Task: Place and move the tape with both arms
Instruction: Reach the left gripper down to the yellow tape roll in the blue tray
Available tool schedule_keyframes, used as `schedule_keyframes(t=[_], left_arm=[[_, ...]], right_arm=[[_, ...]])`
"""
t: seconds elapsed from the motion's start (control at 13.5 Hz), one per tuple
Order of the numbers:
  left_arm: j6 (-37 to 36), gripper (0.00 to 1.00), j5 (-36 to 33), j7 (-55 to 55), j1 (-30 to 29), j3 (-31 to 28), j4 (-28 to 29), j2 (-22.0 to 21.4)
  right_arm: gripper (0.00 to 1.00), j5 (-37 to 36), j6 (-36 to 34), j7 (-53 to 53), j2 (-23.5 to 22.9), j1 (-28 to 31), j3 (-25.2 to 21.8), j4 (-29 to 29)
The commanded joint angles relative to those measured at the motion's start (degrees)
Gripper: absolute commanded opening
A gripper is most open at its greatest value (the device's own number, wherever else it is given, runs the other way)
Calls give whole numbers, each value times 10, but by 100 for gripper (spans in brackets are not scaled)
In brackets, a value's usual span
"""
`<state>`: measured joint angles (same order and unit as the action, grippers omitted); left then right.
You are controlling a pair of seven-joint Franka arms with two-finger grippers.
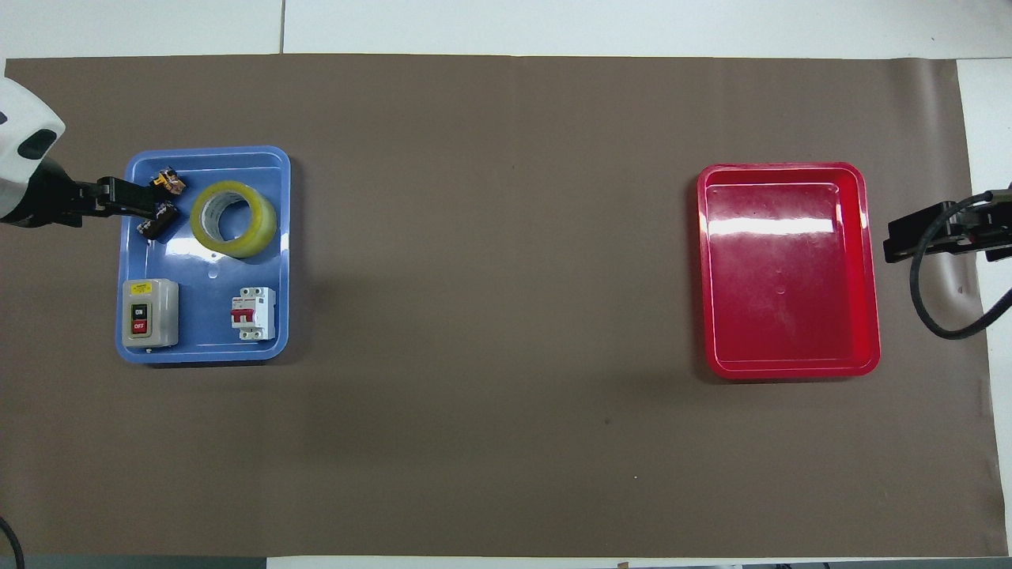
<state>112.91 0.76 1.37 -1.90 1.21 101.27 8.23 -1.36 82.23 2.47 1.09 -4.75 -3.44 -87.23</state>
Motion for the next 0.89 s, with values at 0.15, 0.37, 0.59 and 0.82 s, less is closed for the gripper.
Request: schedule_keyframes(t=[0.15, 0.37, 0.59, 0.82], left_arm=[[128, 100, -2, 8, 5, 0, 42, 55], [185, 100, -2, 8, 1, 0, 52, 85], [216, 100, -2, 8, 0, 0, 52, 117], [219, 100, -1, 8, -2, 0, 63, 127]], right_arm=[[100, 7, -3, -14, 7, 10, 4, -8], [100, 7, -3, -14, 7, 10, 4, -8], [100, 7, -3, -14, 7, 10, 4, -8], [100, 7, -3, -14, 7, 10, 4, -8]])
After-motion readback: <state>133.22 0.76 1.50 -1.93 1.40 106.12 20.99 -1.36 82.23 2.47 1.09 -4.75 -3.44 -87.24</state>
